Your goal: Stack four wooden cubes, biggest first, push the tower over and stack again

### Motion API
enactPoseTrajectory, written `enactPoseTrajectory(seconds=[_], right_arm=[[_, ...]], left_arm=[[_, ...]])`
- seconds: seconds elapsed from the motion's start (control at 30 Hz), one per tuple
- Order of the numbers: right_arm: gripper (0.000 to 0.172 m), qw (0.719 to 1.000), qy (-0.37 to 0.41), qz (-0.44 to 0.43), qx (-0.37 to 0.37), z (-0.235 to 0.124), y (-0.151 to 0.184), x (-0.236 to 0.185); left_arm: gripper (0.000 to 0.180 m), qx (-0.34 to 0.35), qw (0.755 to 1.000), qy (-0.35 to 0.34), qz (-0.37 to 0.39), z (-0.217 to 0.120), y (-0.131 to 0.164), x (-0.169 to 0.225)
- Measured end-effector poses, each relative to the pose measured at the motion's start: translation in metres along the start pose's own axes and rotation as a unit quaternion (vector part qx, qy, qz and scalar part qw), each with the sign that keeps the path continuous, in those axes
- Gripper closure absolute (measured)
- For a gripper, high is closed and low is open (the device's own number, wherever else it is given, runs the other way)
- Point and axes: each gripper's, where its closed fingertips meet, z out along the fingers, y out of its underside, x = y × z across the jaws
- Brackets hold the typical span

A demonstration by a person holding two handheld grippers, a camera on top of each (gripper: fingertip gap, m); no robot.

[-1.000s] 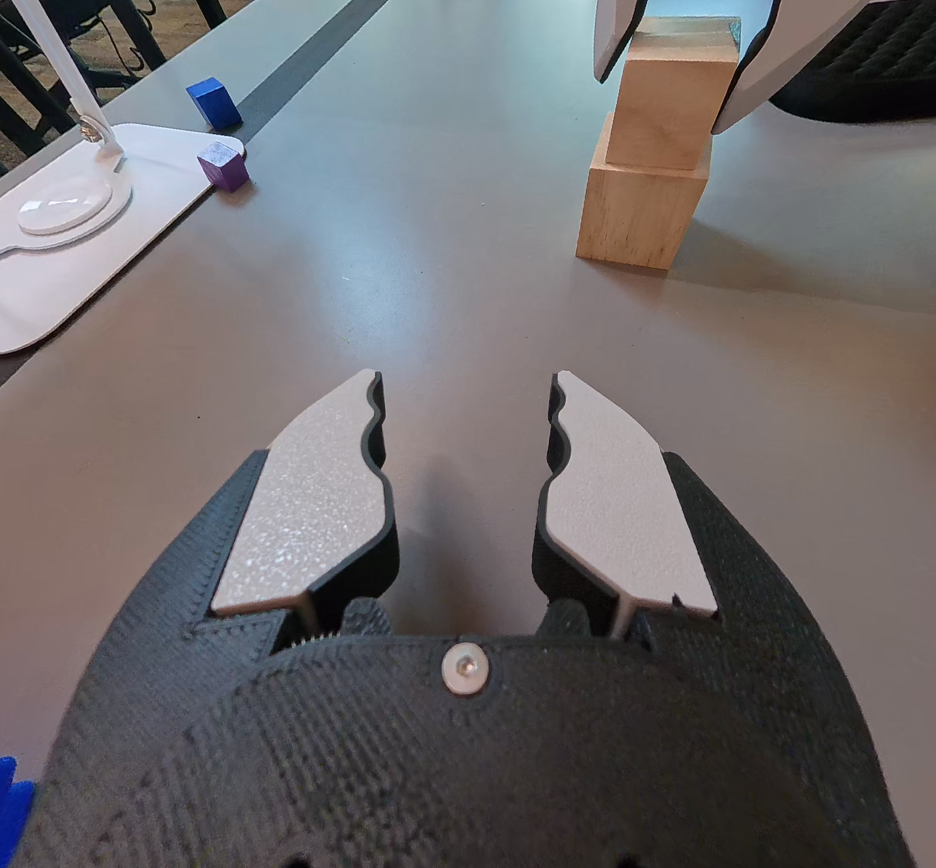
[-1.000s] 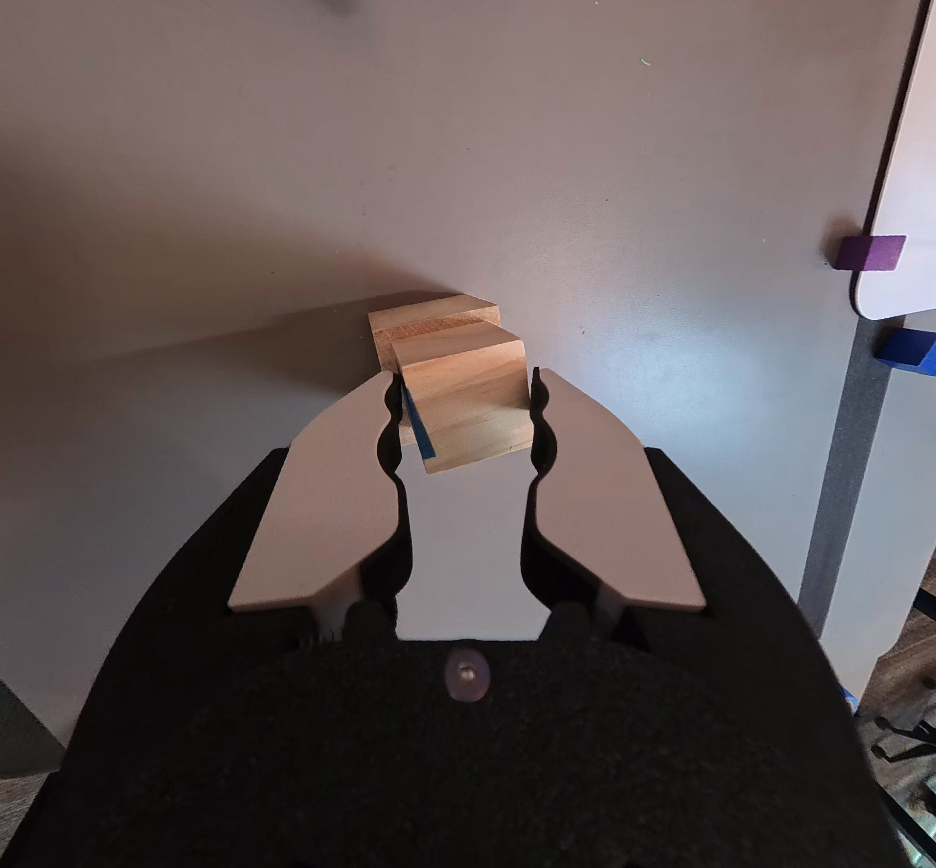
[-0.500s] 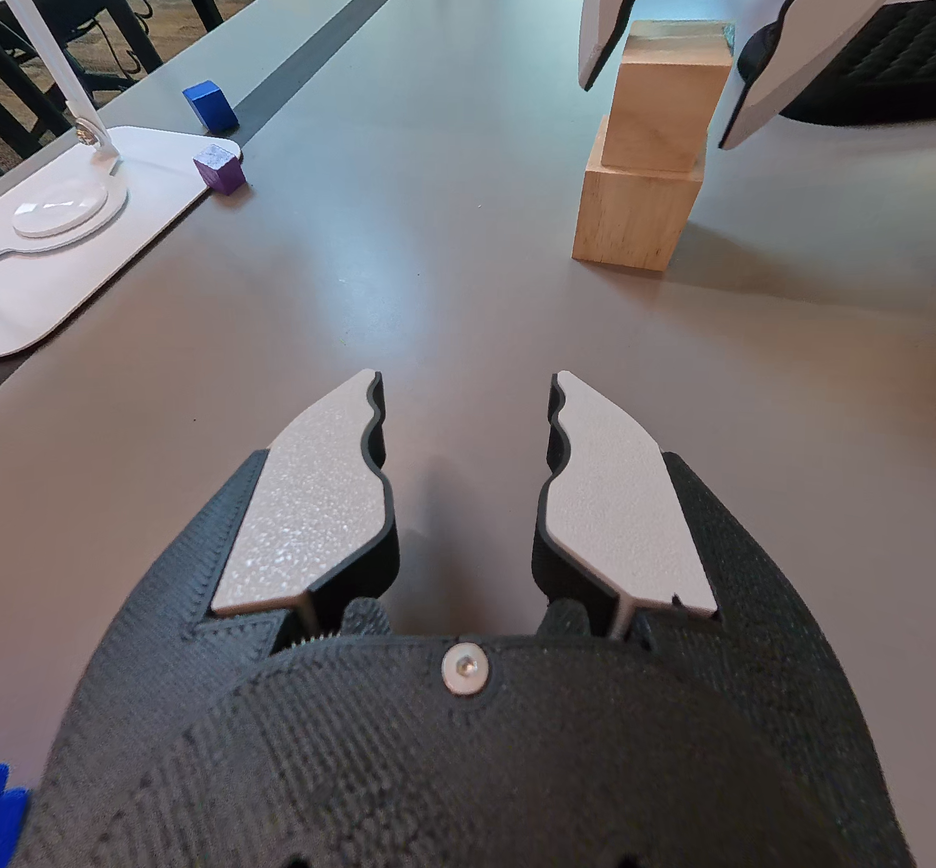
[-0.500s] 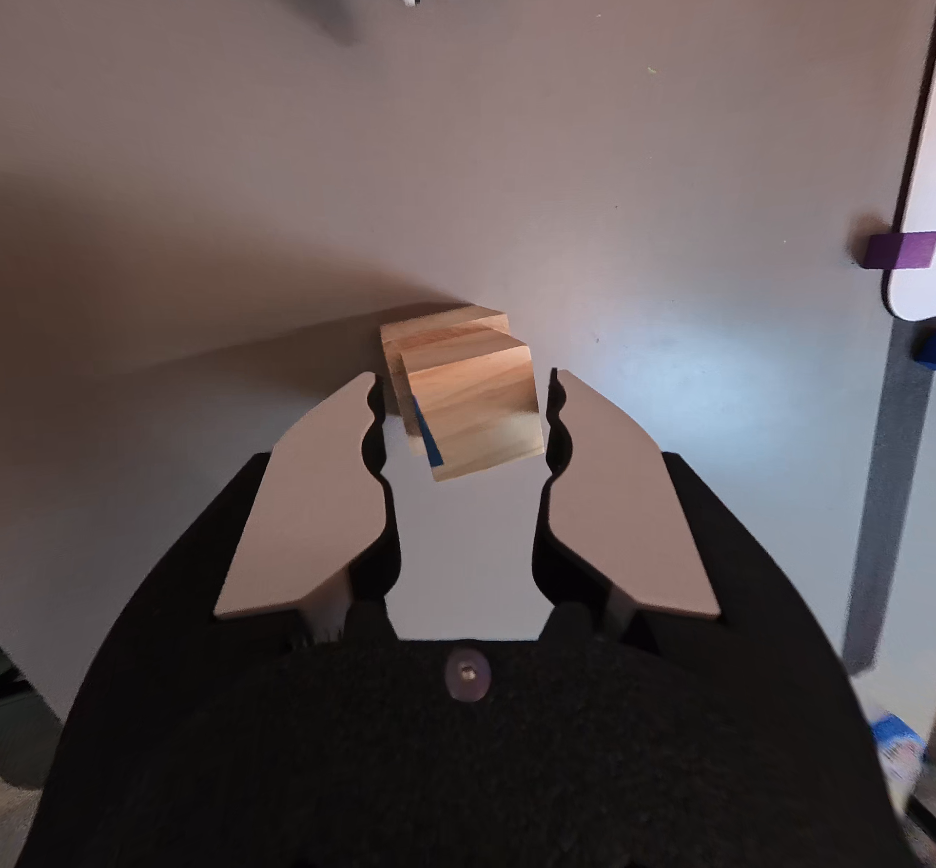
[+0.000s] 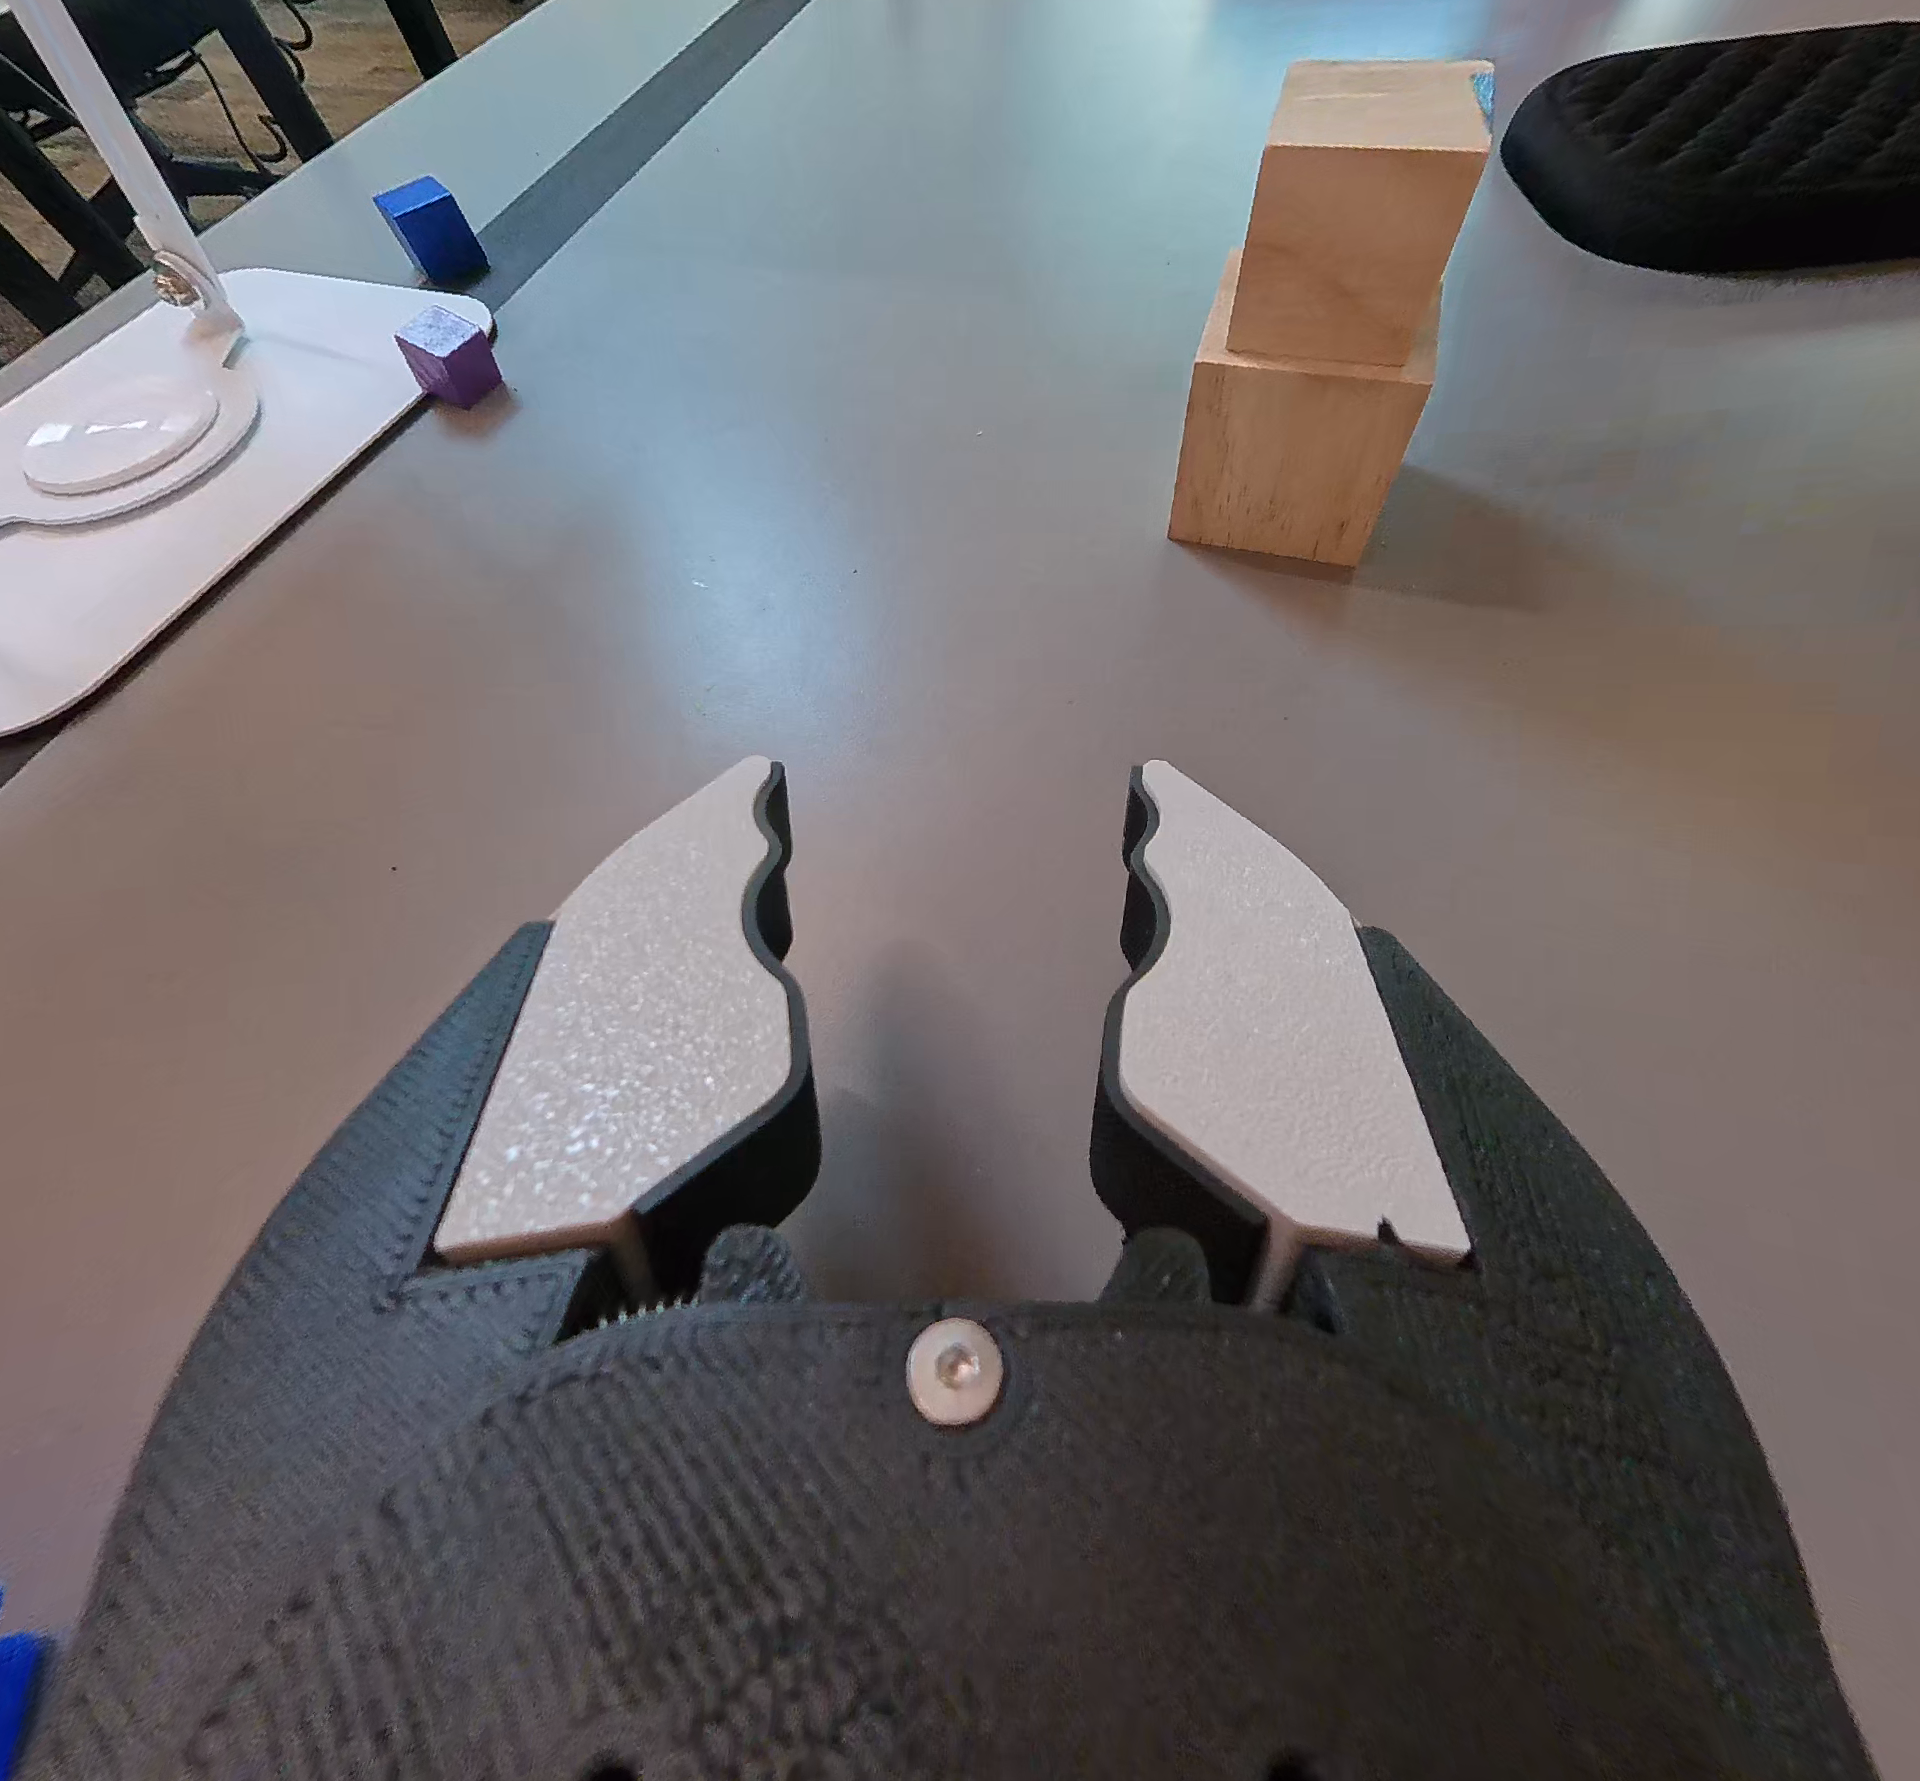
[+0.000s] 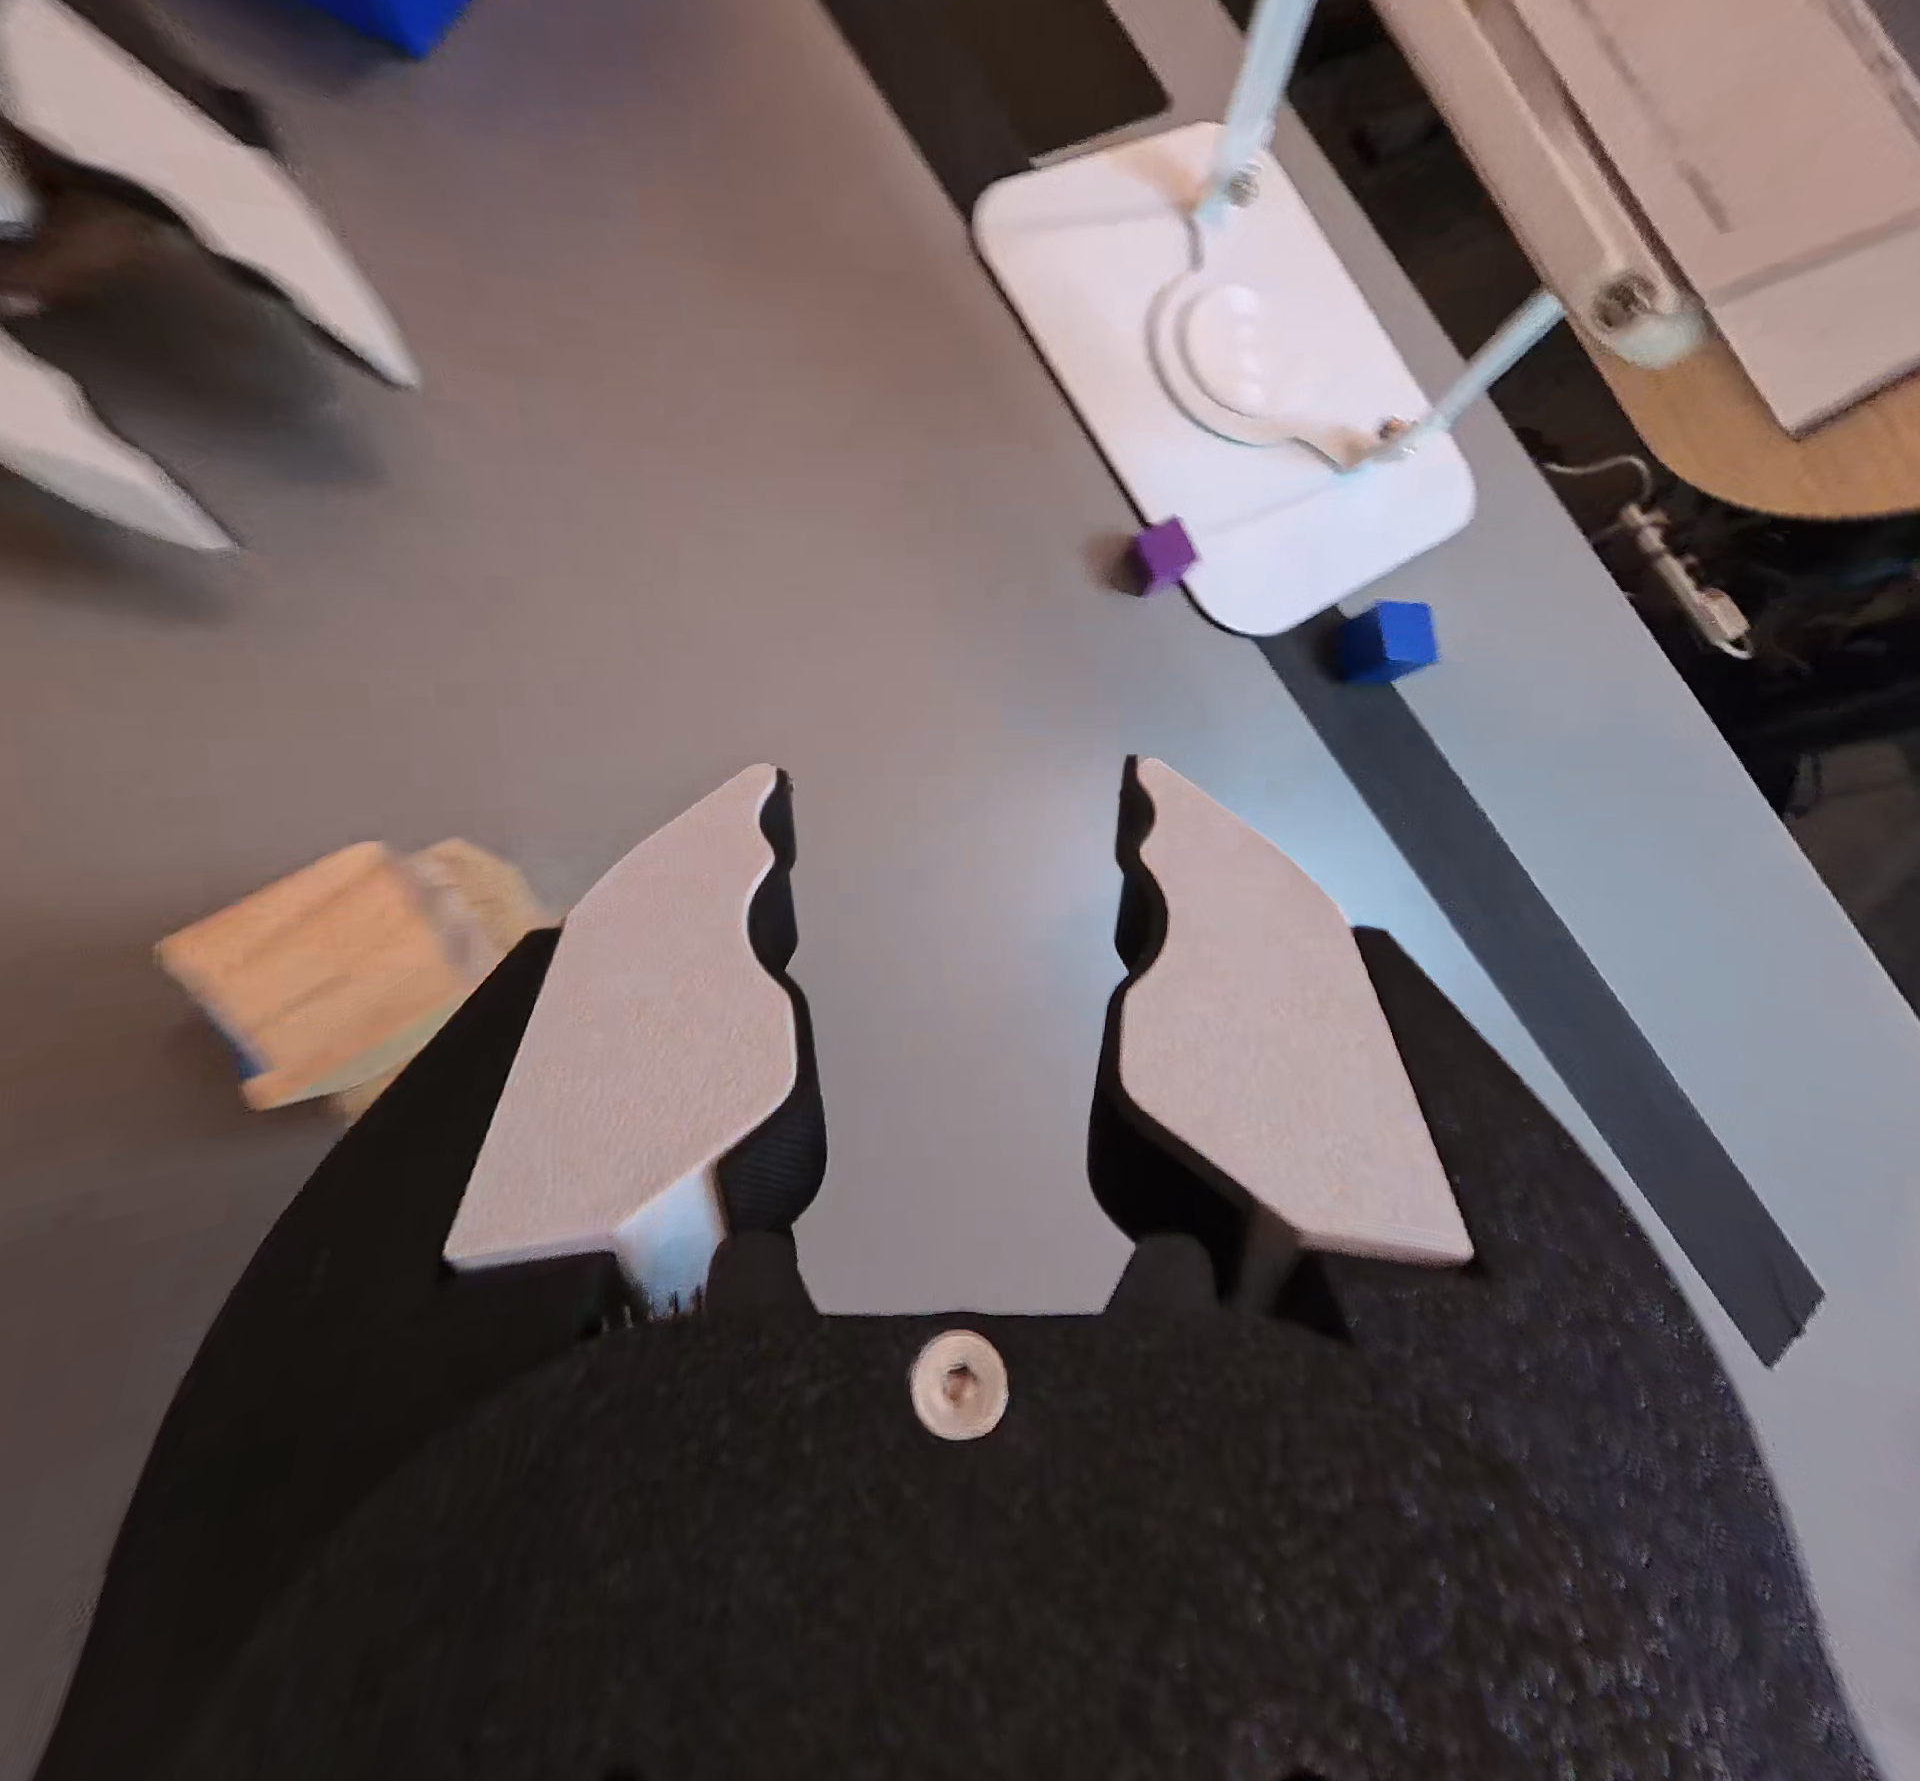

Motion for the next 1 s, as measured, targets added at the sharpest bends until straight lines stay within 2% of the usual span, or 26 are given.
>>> enactPoseTrajectory(seconds=[0.23, 0.4, 0.57, 0.83, 0.9, 0.93, 1.0], right_arm=[[0.116, 0.996, 0.046, 0.078, 0.008, 0.071, 0.045, 0.096], [0.121, 0.991, 0.053, 0.112, 0.051, 0.12, 0.051, 0.145], [0.118, 0.991, 0.041, 0.112, 0.058, 0.157, 0.052, 0.166], [0.115, 0.992, 0.026, 0.115, 0.048, 0.193, 0.05, 0.188], [0.124, 0.992, 0.017, 0.113, 0.052, 0.198, 0.047, 0.189], [0.138, 0.992, 0.014, 0.113, 0.053, 0.199, 0.046, 0.188], [0.144, 0.991, 0.01, 0.12, 0.049, 0.197, 0.049, 0.187]], left_arm=[[0.118, -0.005, 1.0, 0.001, 0.0, 0.001, 0.003, 0.0], [0.119, -0.002, 1.0, 0.001, 0.0, -0.001, 0.002, -0.002], [0.119, 0.002, 1.0, 0.011, 0.004, 0.0, -0.002, 0.001], [0.119, -0.001, 0.999, 0.034, 0.004, 0.005, 0.0, 0.008], [0.119, -0.003, 0.999, 0.037, 0.002, 0.006, 0.001, 0.008], [0.119, -0.004, 0.999, 0.037, 0.001, 0.006, 0.002, 0.008], [0.119, -0.007, 0.999, 0.037, -0.001, 0.007, 0.004, 0.008]])
